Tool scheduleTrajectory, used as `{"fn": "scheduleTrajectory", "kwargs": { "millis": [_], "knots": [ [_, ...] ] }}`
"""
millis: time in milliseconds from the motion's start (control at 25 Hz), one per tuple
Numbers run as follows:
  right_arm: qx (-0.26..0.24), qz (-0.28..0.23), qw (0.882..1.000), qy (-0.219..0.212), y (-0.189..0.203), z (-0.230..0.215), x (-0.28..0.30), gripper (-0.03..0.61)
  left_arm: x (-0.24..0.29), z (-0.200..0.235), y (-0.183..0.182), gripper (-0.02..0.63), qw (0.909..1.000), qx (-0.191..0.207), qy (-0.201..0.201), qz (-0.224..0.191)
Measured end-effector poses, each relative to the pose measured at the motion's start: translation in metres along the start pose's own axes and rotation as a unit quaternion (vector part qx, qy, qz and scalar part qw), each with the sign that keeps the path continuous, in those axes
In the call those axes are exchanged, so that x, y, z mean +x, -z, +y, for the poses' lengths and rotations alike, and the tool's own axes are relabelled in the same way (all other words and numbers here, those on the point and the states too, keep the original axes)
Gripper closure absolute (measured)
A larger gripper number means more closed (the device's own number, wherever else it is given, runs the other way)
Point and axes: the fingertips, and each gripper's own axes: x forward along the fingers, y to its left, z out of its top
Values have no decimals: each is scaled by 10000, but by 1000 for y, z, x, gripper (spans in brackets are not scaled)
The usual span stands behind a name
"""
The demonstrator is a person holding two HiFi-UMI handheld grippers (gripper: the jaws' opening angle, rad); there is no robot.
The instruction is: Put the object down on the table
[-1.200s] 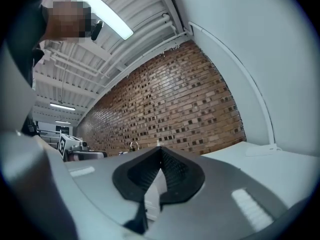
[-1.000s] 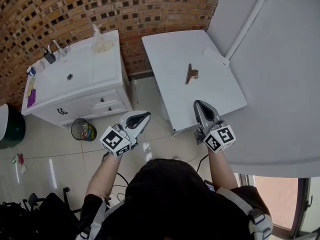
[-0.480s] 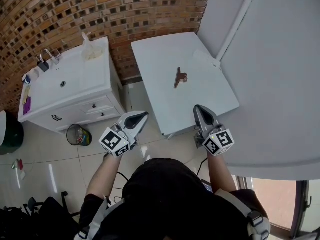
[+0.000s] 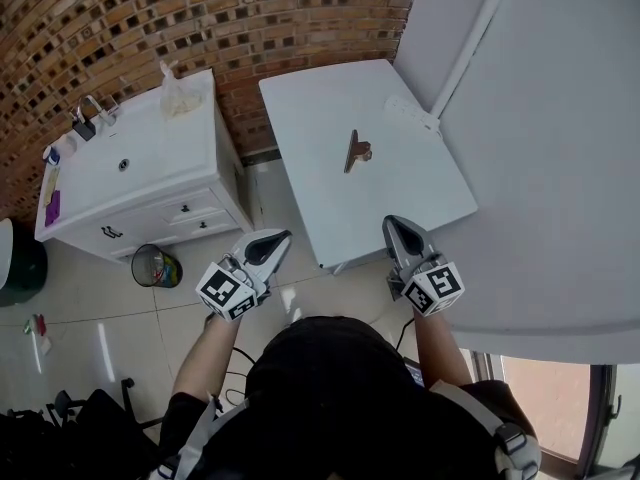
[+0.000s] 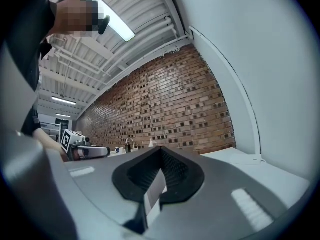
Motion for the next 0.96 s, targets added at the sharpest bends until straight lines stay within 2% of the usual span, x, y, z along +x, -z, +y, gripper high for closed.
{"fn": "scheduleTrajectory", "kwargs": {
  "millis": [320,520,760,960],
  "knots": [
    [171,119,9997,92,18,-1,-19,574,3,-17,5,614,9999,-135,0,-15],
    [166,114,9998,58,14,1,-22,574,4,-22,-1,614,10000,-96,-12,-16],
    [332,164,9993,48,20,9,-29,574,-2,-29,11,614,9998,-205,76,40],
    [272,164,9995,13,20,10,-32,574,-7,-22,1,614,9992,-367,-136,0]
  ]
}}
